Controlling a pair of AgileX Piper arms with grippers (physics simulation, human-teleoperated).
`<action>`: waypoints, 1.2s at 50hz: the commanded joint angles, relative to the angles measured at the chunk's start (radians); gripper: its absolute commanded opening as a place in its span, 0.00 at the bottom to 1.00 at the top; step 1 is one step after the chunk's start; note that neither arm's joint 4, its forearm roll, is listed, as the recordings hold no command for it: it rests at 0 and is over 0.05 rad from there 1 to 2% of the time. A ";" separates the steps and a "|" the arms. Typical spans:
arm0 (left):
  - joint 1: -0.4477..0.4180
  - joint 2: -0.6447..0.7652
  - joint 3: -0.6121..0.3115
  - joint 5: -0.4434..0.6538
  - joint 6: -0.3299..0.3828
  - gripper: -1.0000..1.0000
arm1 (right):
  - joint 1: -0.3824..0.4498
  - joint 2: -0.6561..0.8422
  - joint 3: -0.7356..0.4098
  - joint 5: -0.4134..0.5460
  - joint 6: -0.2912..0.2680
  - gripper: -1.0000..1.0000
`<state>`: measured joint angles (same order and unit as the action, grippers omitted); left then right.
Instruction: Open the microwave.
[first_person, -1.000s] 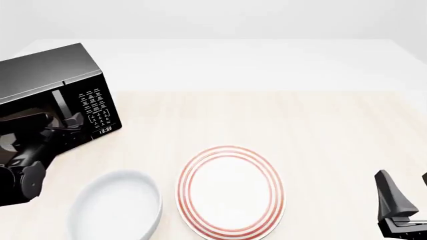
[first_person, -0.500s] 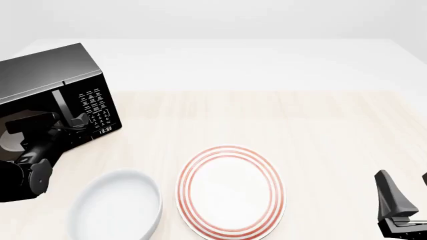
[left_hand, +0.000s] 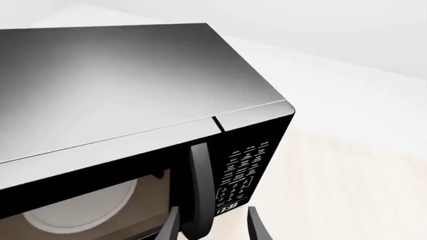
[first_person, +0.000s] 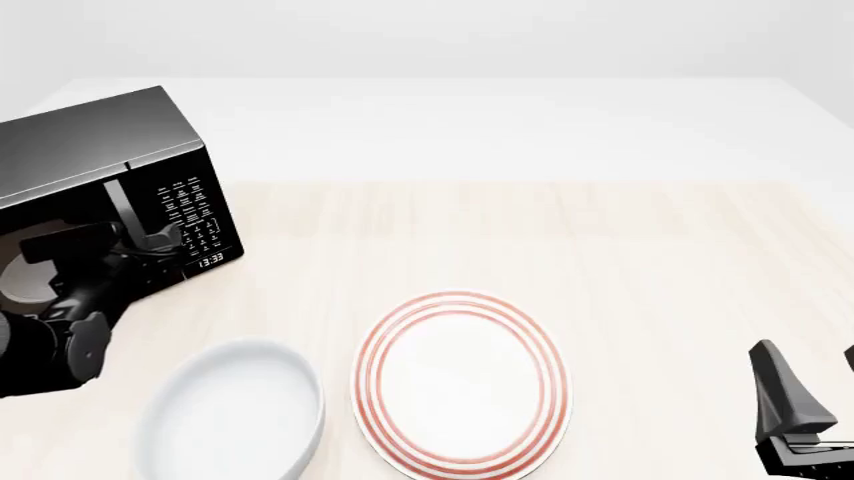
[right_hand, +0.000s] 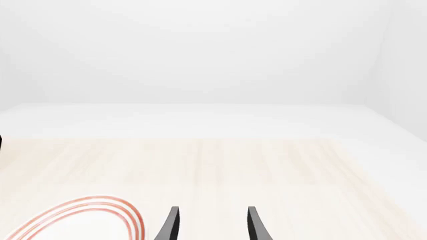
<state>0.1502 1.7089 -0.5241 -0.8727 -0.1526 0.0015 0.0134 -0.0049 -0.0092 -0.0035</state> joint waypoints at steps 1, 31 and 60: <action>-0.005 0.024 -0.015 -0.003 -0.008 1.00 | 0.000 0.000 0.000 0.000 0.000 1.00; -0.003 0.030 -0.023 0.001 -0.018 1.00 | 0.000 0.000 0.000 0.000 0.000 1.00; 0.012 0.031 -0.030 0.013 -0.009 0.00 | 0.000 0.000 0.000 0.000 0.000 1.00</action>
<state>0.1687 1.7371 -0.5462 -0.8608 -0.1613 0.0015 0.0134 -0.0049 -0.0092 -0.0035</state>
